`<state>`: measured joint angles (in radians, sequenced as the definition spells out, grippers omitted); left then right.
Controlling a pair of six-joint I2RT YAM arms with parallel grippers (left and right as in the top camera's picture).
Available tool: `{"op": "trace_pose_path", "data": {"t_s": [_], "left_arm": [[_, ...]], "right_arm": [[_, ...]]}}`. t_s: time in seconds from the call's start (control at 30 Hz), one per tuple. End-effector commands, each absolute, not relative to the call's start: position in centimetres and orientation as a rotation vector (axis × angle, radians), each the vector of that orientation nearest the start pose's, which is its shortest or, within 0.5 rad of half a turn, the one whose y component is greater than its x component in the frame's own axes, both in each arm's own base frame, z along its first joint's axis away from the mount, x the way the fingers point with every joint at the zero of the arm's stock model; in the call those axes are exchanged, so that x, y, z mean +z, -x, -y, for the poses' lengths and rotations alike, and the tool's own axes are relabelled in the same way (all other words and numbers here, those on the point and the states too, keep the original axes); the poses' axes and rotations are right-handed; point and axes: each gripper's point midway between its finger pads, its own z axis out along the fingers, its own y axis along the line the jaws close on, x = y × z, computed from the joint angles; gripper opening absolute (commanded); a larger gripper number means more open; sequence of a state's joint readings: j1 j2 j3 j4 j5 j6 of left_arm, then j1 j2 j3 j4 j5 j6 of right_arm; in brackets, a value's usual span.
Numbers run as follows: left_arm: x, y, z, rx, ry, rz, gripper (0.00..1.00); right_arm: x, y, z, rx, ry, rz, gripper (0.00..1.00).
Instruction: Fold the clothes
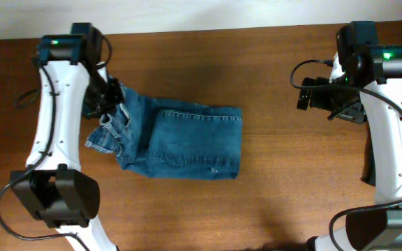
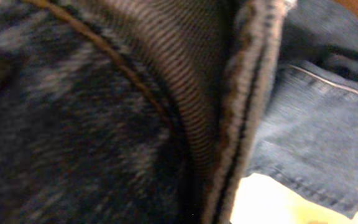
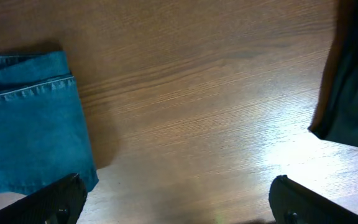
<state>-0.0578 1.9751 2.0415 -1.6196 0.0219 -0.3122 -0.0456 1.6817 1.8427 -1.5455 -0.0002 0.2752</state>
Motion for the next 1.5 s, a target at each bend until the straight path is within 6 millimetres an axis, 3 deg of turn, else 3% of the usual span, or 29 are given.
{"op": "trace_pose_path", "data": {"t_s": [0.0, 0.13, 0.33, 0.53, 0.8, 1.03, 1.2, 1.47], "left_arm": [[19.4, -36.9, 5.0, -0.056, 0.353, -3.081, 0.01], [19.4, -36.6, 7.5, -0.058, 0.251, -3.089, 0.01], [19.5, -36.2, 9.1, -0.054, 0.210, -3.091, 0.01], [22.0, -36.0, 9.0, 0.070, 0.218, -3.029, 0.01], [25.4, -36.5, 12.9, -0.021, 0.084, -2.911, 0.01], [25.6, -35.8, 15.0, -0.036, 0.000, -2.904, 0.01], [25.7, -35.7, 16.5, -0.054, -0.049, -2.888, 0.01], [25.6, -34.7, 20.2, -0.090, -0.153, -2.865, 0.01]], "right_arm": [[24.2, -32.4, 1.9, 0.016, -0.465, -2.888, 0.99], [24.2, -32.5, 1.9, 0.017, -0.465, -2.886, 0.99], [23.6, -32.5, 1.4, 0.062, -0.463, -2.901, 0.99], [19.1, -32.1, 0.8, 0.101, -0.474, -2.980, 0.99], [14.5, -32.0, -0.8, 0.237, -0.473, -3.016, 0.99], [11.5, -31.7, -3.0, 0.431, -0.467, -3.024, 0.99], [10.4, -31.1, -3.8, 0.484, -0.466, -3.040, 0.99], [10.4, -31.6, -6.0, 0.490, -0.363, -3.032, 0.99]]}}
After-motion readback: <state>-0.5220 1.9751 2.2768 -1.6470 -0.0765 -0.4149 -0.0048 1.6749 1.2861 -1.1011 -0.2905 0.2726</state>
